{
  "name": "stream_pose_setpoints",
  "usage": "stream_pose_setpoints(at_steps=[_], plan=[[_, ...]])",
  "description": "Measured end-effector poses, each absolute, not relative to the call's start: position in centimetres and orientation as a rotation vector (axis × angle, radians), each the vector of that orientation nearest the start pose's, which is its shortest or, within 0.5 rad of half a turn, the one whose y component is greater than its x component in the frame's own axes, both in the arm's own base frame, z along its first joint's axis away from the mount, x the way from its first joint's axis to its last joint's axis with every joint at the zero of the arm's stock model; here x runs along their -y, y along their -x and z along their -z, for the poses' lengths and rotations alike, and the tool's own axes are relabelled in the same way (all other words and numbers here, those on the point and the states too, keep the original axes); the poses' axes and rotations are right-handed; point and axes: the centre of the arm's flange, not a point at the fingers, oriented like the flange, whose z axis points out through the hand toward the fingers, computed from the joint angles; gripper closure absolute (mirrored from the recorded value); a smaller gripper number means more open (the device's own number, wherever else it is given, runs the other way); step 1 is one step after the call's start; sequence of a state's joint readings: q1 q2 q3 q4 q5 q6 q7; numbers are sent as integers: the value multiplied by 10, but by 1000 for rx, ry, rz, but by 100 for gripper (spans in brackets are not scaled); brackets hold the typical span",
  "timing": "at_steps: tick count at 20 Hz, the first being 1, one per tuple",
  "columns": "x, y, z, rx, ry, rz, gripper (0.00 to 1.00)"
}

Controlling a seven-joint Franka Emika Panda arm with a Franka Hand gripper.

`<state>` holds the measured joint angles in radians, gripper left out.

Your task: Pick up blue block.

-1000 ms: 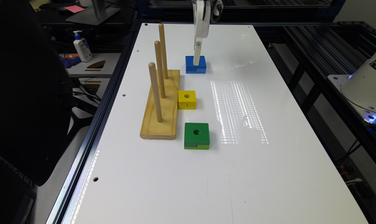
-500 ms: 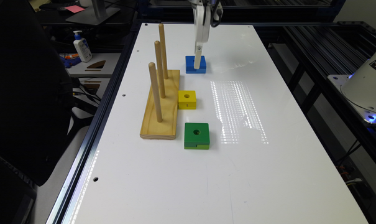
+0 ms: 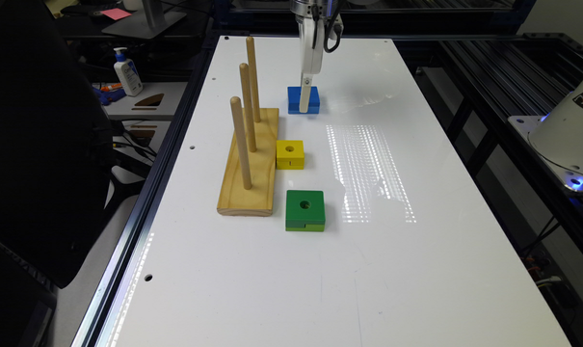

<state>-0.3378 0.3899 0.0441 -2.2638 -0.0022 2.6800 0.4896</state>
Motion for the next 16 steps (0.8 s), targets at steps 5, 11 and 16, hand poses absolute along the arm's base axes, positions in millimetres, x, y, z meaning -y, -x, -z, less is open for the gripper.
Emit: stream_pose_setpoints(at_steps=[5,11,16], plan=[[156,-517,-189,-1194,2886,39,0],[155,-516,-179,-1194,2886,24,0],[155,-516,-170,-1193,2885,34,0]])
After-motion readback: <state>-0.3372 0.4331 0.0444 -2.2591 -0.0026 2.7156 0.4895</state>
